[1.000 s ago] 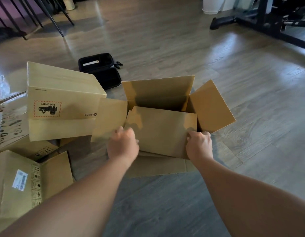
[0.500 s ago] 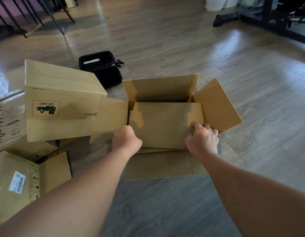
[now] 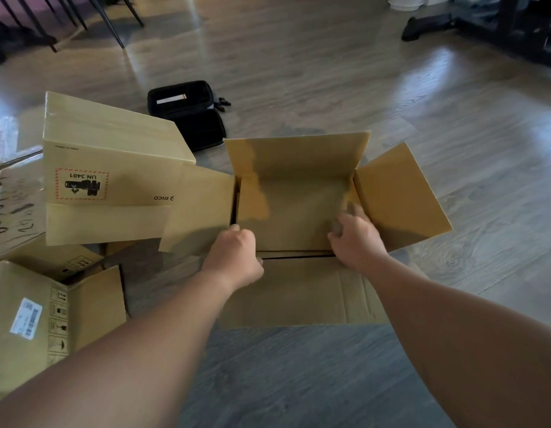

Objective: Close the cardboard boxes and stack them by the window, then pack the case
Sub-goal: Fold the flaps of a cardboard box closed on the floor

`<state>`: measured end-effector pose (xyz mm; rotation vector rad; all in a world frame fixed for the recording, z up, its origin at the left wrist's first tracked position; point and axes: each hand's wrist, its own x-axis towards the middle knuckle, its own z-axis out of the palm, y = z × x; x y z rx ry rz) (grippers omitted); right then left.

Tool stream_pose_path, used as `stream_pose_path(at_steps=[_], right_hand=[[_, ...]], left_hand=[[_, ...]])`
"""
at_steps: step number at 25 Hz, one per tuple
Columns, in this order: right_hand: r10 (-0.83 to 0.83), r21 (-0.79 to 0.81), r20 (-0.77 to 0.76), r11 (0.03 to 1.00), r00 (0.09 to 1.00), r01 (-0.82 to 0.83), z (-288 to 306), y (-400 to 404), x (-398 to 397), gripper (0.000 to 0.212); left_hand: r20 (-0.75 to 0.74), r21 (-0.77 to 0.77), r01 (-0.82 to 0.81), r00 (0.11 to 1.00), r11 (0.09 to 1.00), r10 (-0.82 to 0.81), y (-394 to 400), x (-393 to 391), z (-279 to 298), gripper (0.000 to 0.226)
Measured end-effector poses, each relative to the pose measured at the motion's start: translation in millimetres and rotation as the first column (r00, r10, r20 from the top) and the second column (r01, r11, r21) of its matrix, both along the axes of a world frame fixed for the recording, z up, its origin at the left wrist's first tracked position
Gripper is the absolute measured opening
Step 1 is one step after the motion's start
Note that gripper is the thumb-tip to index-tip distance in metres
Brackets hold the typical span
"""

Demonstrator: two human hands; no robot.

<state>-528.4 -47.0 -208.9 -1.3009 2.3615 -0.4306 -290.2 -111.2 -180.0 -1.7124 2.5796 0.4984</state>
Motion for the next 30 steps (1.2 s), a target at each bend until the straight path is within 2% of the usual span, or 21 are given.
stream_pose_path(at_steps=[3,6,10,13,15,17,19,21,22,26,28,30], right_hand=[[0.052,0.056,0.029,0.997,0.998,-0.054,-7,0,10,0.055],[0.073,0.039,-0.013,0.997,0.997,-0.073,-9,4,7,0.054],[0.055,-0.004,-0.07,0.998,0.996,-0.055,1,13,3,0.042],[-0.003,-0.035,-0.163,0.999,0.987,-0.003,18,18,-2,0.031],[-0.06,0.006,-0.291,0.998,0.955,0.064,29,24,-11,0.032],[-0.062,0.145,-0.332,0.983,0.941,0.116,35,36,-15,0.033],[-0.038,0.263,-0.224,0.96,0.974,0.098,30,49,-12,0.033],[-0.091,0.263,-0.12,0.957,0.989,0.12,25,58,-4,0.035],[-0.106,0.248,-0.132,0.959,0.985,0.137,24,61,1,0.034],[0.106,0.256,-0.333,0.966,0.937,-0.018,26,78,24,0.028],[0.211,0.263,-0.372,0.958,0.904,-0.115,25,82,39,0.029],[0.236,0.259,-0.406,0.956,0.883,-0.136,24,79,48,0.02]], left_hand=[[0.091,-0.074,0.107,0.991,0.992,-0.1,-6,6,6,0.041],[0.176,-0.154,0.173,0.974,0.973,-0.145,-9,13,8,0.022],[0.197,-0.219,0.14,0.976,0.965,-0.097,-5,29,8,0.02],[0.288,-0.231,0.068,0.958,0.971,0.002,-6,39,15,0.025],[0.355,-0.183,-0.043,0.929,0.982,0.107,-7,43,19,0.04],[0.358,-0.063,-0.184,0.913,0.981,0.194,-5,43,22,0.06],[0.331,0.045,-0.24,0.919,0.97,0.213,0,41,18,0.065],[0.269,0.119,-0.215,0.947,0.969,0.177,7,39,12,0.055],[0.238,0.146,-0.195,0.959,0.97,0.157,10,39,9,0.051],[0.259,0.137,-0.19,0.954,0.972,0.15,21,51,6,0.045],[0.257,0.119,-0.225,0.948,0.967,0.189,27,62,10,0.044],[0.231,0.036,-0.241,0.946,0.97,0.226,36,78,12,0.036]])
